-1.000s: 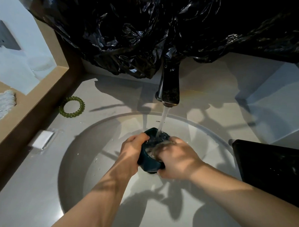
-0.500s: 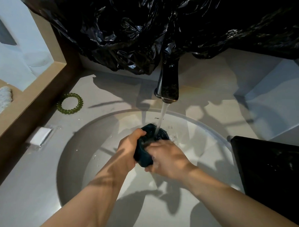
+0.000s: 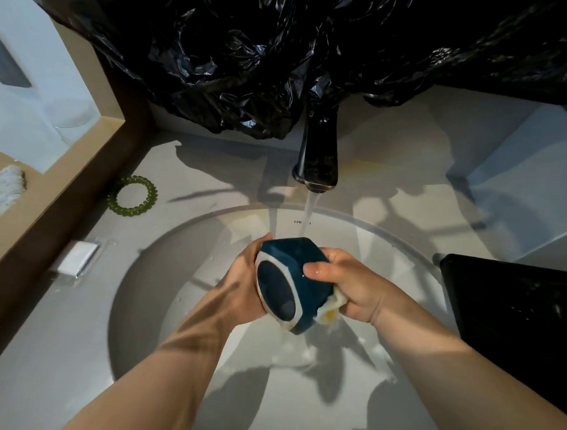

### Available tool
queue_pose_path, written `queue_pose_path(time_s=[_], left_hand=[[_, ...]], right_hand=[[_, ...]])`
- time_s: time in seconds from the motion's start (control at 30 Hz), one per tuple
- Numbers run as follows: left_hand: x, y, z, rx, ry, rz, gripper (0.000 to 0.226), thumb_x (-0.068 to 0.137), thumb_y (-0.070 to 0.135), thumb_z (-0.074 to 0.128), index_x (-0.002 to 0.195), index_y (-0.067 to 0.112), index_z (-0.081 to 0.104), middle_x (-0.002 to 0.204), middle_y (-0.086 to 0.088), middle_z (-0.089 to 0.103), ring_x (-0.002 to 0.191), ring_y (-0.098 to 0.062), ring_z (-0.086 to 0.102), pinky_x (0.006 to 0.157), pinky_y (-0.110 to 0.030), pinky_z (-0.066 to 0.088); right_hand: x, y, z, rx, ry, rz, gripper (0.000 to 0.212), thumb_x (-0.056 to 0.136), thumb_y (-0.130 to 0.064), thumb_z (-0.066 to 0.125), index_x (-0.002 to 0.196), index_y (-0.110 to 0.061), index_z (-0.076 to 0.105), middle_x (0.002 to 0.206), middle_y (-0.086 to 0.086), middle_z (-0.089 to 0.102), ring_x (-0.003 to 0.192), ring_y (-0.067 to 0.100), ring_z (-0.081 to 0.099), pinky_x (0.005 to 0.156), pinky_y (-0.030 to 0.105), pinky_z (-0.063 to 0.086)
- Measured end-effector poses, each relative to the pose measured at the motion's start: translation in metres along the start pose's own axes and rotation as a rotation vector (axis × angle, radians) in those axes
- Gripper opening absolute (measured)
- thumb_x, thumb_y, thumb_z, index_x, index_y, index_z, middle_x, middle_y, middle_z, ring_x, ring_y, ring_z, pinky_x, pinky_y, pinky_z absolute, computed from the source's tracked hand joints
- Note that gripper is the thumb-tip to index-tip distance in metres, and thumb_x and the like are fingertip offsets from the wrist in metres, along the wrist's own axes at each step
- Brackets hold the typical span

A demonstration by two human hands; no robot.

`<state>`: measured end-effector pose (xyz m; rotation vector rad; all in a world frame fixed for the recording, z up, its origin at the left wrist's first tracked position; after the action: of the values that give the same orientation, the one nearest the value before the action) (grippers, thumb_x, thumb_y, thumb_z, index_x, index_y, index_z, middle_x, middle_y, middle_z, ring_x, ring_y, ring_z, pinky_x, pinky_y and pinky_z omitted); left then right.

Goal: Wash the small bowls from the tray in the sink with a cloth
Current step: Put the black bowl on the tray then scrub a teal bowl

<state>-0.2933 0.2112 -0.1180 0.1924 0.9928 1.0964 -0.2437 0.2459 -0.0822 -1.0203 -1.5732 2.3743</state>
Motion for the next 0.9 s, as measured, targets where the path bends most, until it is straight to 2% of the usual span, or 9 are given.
queue_pose_path(time_s=[0.13, 0.3, 0.4, 0.5, 0.57, 0.63, 0.7, 0.77, 0.9], left_hand=[[0.006, -0.008, -0.031, -0.237, 0.220, -0.050, 0.046, 0.081, 0.044, 0.056, 0.106, 0.007, 0.066, 0.102, -0.017, 0.071, 0.095, -0.034, 0.063, 0.088, -0.045, 0.048], [0.001, -0.009, -0.032, -0.213, 0.245, -0.070, 0.046, 0.083, 0.050, 0.057, 0.077, 0.007, 0.075, 0.082, -0.013, 0.074, 0.071, -0.030, 0.070, 0.073, -0.042, 0.050], [0.000, -0.002, -0.033, -0.176, 0.236, -0.030, 0.044, 0.085, 0.051, 0.054, 0.093, 0.013, 0.073, 0.099, -0.013, 0.073, 0.090, -0.032, 0.068, 0.082, -0.045, 0.050], [-0.001, 0.006, -0.035, -0.141, 0.304, 0.026, 0.041, 0.085, 0.051, 0.058, 0.098, 0.014, 0.070, 0.096, -0.012, 0.074, 0.093, -0.031, 0.067, 0.087, -0.044, 0.051], [-0.003, 0.009, -0.036, -0.089, 0.380, 0.081, 0.041, 0.090, 0.048, 0.054, 0.095, 0.010, 0.068, 0.080, -0.011, 0.074, 0.074, -0.027, 0.070, 0.071, -0.038, 0.055], [-0.006, 0.010, -0.037, -0.061, 0.451, 0.107, 0.041, 0.097, 0.042, 0.043, 0.082, 0.010, 0.064, 0.065, -0.009, 0.069, 0.056, -0.025, 0.066, 0.049, -0.029, 0.050], [-0.010, 0.011, -0.041, -0.010, 0.511, 0.111, 0.040, 0.099, 0.036, 0.038, 0.082, 0.009, 0.062, 0.078, -0.013, 0.067, 0.065, -0.028, 0.064, 0.050, -0.033, 0.050], [-0.015, 0.015, -0.040, 0.040, 0.554, 0.136, 0.037, 0.099, 0.041, 0.041, 0.087, 0.012, 0.060, 0.088, -0.014, 0.067, 0.079, -0.031, 0.064, 0.064, -0.044, 0.055], [-0.024, 0.029, -0.031, 0.116, 0.614, 0.300, 0.036, 0.095, 0.045, 0.047, 0.090, 0.012, 0.058, 0.095, -0.015, 0.064, 0.083, -0.029, 0.060, 0.078, -0.044, 0.054]], right_hand=[[0.009, 0.015, -0.038, 0.131, 0.334, 0.065, 0.029, 0.089, -0.035, 0.059, 0.095, -0.009, 0.070, 0.088, 0.013, 0.070, 0.078, 0.026, 0.065, 0.076, 0.036, 0.052], [-0.008, 0.035, -0.082, 0.178, 0.825, 0.096, 0.019, 0.087, -0.011, 0.052, 0.070, -0.010, 0.060, 0.064, 0.010, 0.052, 0.051, 0.023, 0.046, 0.039, 0.019, 0.035], [-0.028, 0.010, -0.088, 0.082, 0.969, -0.115, 0.029, 0.090, -0.022, 0.057, 0.063, -0.017, 0.062, 0.057, 0.004, 0.055, 0.039, 0.015, 0.049, 0.032, 0.018, 0.036], [-0.043, -0.024, -0.058, -0.118, 0.901, -0.263, 0.032, 0.089, -0.032, 0.061, 0.059, -0.022, 0.063, 0.055, -0.007, 0.057, 0.048, 0.015, 0.054, 0.039, 0.022, 0.044], [-0.038, -0.041, -0.016, -0.391, 0.734, -0.355, 0.024, 0.087, -0.036, 0.062, 0.066, -0.025, 0.068, 0.067, -0.023, 0.062, 0.071, 0.004, 0.059, 0.065, 0.014, 0.046], [-0.025, -0.038, 0.027, -0.706, 0.551, -0.393, 0.034, 0.084, -0.053, 0.050, 0.097, -0.030, 0.072, 0.104, -0.046, 0.049, 0.113, -0.013, 0.041, 0.100, 0.014, 0.027], [-0.007, -0.023, 0.029, -0.893, 0.472, -0.298, 0.051, 0.085, -0.058, 0.027, 0.123, -0.041, 0.056, 0.140, -0.035, 0.031, 0.136, -0.008, 0.015, 0.116, 0.031, 0.007], [0.007, -0.016, 0.003, -0.773, 0.492, -0.165, 0.043, 0.097, -0.049, 0.024, 0.133, -0.042, 0.046, 0.152, -0.019, 0.027, 0.143, 0.003, 0.014, 0.118, 0.042, 0.007], [0.013, -0.012, -0.010, -0.356, 0.520, -0.175, 0.038, 0.101, -0.030, 0.034, 0.138, -0.029, 0.043, 0.145, -0.003, 0.042, 0.134, 0.018, 0.038, 0.115, 0.040, 0.027]])
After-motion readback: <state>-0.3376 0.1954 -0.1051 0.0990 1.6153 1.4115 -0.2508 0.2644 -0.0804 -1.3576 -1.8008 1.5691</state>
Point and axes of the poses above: each hand's wrist, its own x-axis towards the middle knuckle, its own z-axis out of the palm, y = z × x, the point moved 10 cm from there along x, towards the middle knuckle
